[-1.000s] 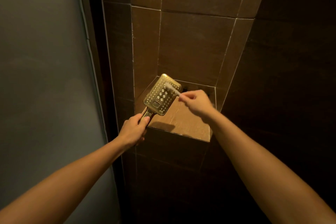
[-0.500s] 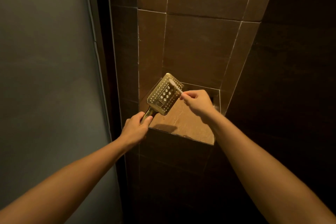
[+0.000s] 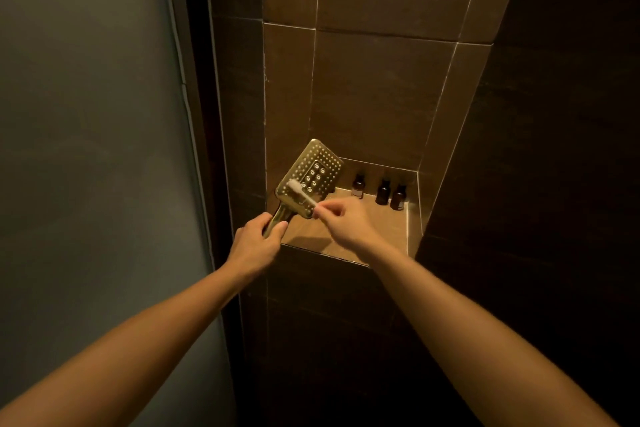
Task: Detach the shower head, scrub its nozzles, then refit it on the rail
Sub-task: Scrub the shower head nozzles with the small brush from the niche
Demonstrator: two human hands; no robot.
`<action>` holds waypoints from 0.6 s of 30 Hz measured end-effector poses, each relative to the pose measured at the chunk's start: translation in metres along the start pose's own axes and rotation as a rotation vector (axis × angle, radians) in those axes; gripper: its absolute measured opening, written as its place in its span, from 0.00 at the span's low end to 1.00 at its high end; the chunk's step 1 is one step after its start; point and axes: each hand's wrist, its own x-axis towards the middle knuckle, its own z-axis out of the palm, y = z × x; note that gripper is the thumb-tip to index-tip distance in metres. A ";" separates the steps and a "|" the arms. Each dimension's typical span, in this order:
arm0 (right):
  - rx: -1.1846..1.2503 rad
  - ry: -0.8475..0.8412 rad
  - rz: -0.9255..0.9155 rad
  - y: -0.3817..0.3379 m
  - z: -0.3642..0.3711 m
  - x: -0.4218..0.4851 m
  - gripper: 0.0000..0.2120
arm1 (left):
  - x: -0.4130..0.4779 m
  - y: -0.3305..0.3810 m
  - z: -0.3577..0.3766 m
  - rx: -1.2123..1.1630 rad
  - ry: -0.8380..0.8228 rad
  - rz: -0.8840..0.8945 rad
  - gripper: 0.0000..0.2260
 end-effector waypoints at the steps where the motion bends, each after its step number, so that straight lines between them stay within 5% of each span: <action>1: -0.033 -0.008 -0.015 0.001 0.005 -0.002 0.09 | -0.001 -0.001 -0.001 0.004 0.005 0.003 0.07; 7: 0.135 0.160 0.007 -0.014 -0.040 0.018 0.09 | -0.006 0.002 -0.004 0.048 0.016 0.063 0.08; 14: -0.035 -0.013 -0.047 0.003 0.009 -0.003 0.09 | -0.004 -0.001 0.003 0.038 0.043 0.038 0.08; 18: 0.092 0.134 -0.004 -0.011 -0.035 0.017 0.09 | -0.006 -0.003 0.000 0.064 0.018 0.052 0.08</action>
